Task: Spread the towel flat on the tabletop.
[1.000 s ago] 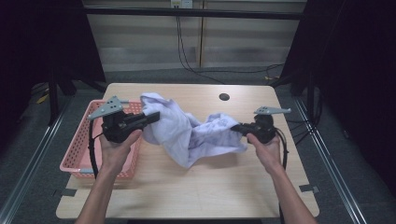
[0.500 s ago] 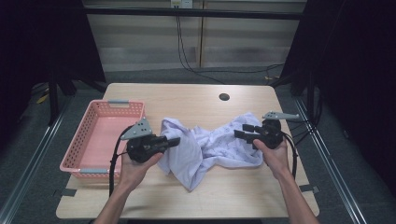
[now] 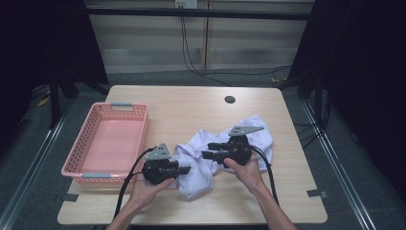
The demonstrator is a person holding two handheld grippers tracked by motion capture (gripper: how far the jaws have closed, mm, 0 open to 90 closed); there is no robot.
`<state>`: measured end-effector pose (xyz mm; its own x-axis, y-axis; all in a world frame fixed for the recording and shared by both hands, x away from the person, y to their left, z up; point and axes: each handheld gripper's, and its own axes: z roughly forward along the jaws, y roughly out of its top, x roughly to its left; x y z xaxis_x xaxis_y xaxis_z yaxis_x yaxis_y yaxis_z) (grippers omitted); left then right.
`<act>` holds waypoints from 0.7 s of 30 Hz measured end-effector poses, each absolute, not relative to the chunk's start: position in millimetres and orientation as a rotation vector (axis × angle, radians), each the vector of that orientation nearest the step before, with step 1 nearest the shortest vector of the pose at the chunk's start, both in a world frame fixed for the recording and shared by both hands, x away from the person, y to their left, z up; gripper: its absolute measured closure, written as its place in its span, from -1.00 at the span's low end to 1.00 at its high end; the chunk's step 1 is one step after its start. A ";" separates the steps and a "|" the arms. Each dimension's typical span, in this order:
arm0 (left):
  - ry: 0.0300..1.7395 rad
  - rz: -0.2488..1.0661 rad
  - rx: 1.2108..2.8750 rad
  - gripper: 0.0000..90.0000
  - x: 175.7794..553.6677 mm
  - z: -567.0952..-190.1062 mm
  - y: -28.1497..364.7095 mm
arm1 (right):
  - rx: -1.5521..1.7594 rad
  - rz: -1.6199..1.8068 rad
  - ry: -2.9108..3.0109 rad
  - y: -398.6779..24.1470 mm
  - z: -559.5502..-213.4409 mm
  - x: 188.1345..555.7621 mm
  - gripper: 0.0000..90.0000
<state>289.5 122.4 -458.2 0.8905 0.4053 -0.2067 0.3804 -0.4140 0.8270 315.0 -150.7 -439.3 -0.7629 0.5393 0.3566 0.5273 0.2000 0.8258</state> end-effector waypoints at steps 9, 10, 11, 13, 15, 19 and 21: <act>0.576 -0.009 2.090 0.67 286.6 -473.8 115.1 | 1.054 1.616 2.523 -114.1 -458.7 326.5 0.27; 0.578 -0.007 2.089 0.67 286.2 -473.5 115.4 | 1.057 1.592 2.534 -111.4 -460.6 328.9 0.37; 0.575 -0.005 2.086 0.64 286.3 -473.4 115.9 | 1.066 1.574 2.545 -109.3 -462.9 331.2 0.52; 0.584 -0.004 2.093 0.59 285.7 -472.4 118.8 | 1.069 1.563 2.568 -109.1 -465.6 334.1 0.85; 0.594 -0.003 2.084 0.49 284.4 -470.5 122.9 | 1.082 1.577 2.534 -116.3 -462.7 333.2 0.95; 0.618 0.006 2.058 0.27 281.9 -462.8 131.8 | 1.110 1.661 2.421 -147.6 -440.8 326.7 0.96; 0.622 0.024 2.039 0.16 279.7 -456.0 136.8 | 1.103 1.675 2.371 -165.2 -428.0 320.6 0.97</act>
<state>279.7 136.8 -456.0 0.8692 0.4373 -0.2309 0.4184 -0.4014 0.8148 320.6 -165.2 -428.0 -0.7471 0.5616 0.3556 0.5228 0.1659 0.8362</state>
